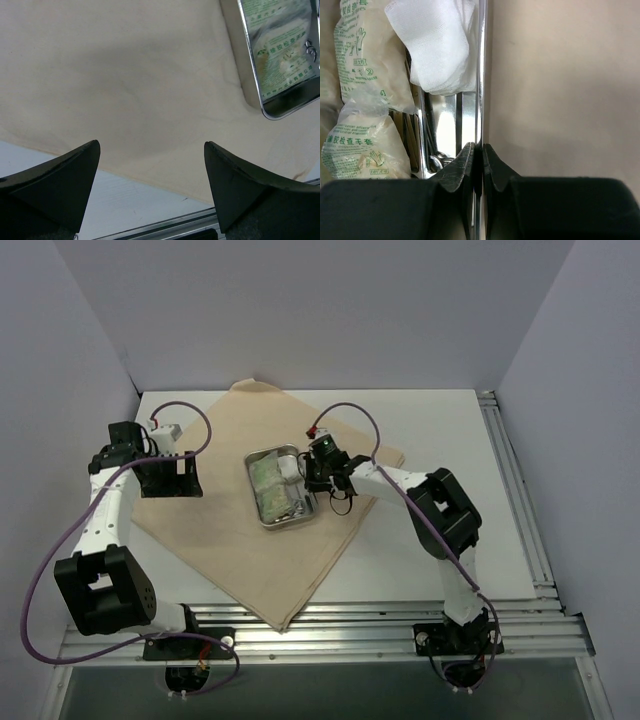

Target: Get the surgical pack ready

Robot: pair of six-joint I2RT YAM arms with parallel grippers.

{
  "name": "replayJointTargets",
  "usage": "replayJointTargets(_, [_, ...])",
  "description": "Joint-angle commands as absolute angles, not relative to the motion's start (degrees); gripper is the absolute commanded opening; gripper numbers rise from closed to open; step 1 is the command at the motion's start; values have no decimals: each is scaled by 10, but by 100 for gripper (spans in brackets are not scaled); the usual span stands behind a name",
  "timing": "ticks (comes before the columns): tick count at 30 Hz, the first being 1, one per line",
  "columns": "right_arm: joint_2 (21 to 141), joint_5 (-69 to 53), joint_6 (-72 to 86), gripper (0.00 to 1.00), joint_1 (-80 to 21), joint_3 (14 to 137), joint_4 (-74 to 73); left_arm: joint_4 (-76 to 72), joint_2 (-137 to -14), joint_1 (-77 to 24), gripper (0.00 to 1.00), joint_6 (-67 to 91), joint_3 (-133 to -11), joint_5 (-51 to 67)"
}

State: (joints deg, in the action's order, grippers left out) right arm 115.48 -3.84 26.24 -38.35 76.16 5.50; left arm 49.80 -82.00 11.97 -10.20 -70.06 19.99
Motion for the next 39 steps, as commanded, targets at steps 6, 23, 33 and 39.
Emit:
replayJointTargets(6, [1257, -123, 135, 4, -439, 921, 25, 443, -839, 130, 94, -121, -682, 170])
replayJointTargets(23, [1178, 110, 251, 54, -468, 963, -88, 432, -841, 132, 94, -122, -672, 147])
replayJointTargets(33, [1153, 193, 433, 49, -525, 847, -63, 433, -836, 135, 94, -122, -671, 149])
replayJointTargets(39, [1165, 221, 463, 45, -536, 846, -84, 433, -826, 141, 94, -128, -663, 146])
